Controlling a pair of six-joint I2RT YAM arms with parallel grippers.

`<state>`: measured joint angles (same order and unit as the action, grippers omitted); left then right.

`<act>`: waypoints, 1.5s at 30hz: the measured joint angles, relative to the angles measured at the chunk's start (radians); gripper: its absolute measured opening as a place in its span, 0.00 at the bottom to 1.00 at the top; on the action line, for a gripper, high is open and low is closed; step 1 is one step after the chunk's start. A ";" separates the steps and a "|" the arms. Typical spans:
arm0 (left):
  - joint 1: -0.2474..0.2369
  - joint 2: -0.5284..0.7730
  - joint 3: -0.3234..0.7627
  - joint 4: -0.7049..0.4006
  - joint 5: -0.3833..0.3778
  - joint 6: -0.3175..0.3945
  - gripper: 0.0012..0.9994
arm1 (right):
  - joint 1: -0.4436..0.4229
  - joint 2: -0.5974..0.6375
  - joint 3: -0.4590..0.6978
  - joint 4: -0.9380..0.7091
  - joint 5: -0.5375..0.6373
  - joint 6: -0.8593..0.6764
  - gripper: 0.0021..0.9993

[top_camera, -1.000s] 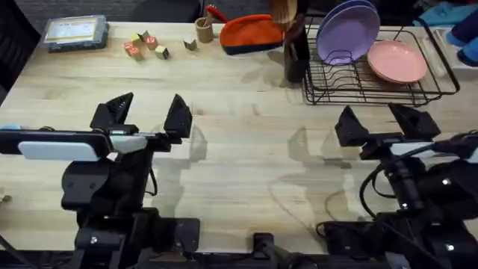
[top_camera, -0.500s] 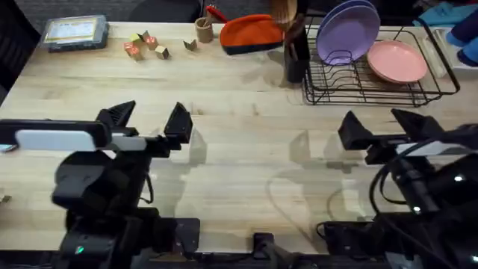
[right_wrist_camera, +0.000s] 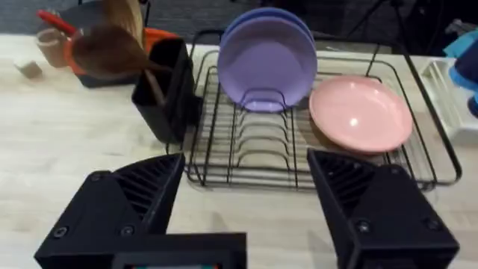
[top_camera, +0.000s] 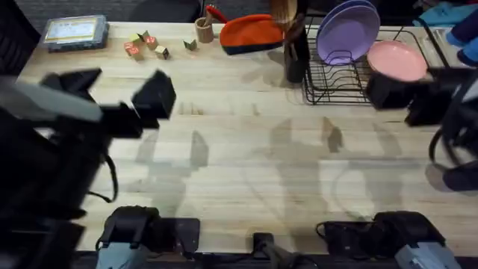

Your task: Pick up the cup on the table and put them onto the rack.

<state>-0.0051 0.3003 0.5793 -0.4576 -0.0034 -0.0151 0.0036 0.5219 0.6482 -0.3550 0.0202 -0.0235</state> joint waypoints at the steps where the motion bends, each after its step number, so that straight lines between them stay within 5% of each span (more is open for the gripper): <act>1: 0.000 0.030 0.033 -0.004 0.000 0.000 0.99 | 0.000 0.034 0.031 -0.005 -0.005 0.000 0.99; 12: 0.000 0.415 0.457 -0.229 0.000 0.000 0.99 | 0.000 0.384 0.403 -0.256 -0.037 0.000 0.99; 27: 0.000 0.453 0.467 -0.243 0.000 0.000 0.99 | 0.000 0.391 0.412 -0.290 -0.037 0.000 0.99; 35: 0.000 0.453 0.467 -0.243 0.000 0.000 0.99 | 0.000 0.287 0.412 -0.397 -0.030 0.000 0.99; 45: 0.000 0.453 0.467 -0.242 0.000 0.000 0.99 | 0.000 0.212 0.412 -0.584 0.214 0.110 0.99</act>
<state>-0.0051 0.7536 1.0466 -0.6994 -0.0032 -0.0151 0.0036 0.7343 1.0603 -0.9388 0.2340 0.0868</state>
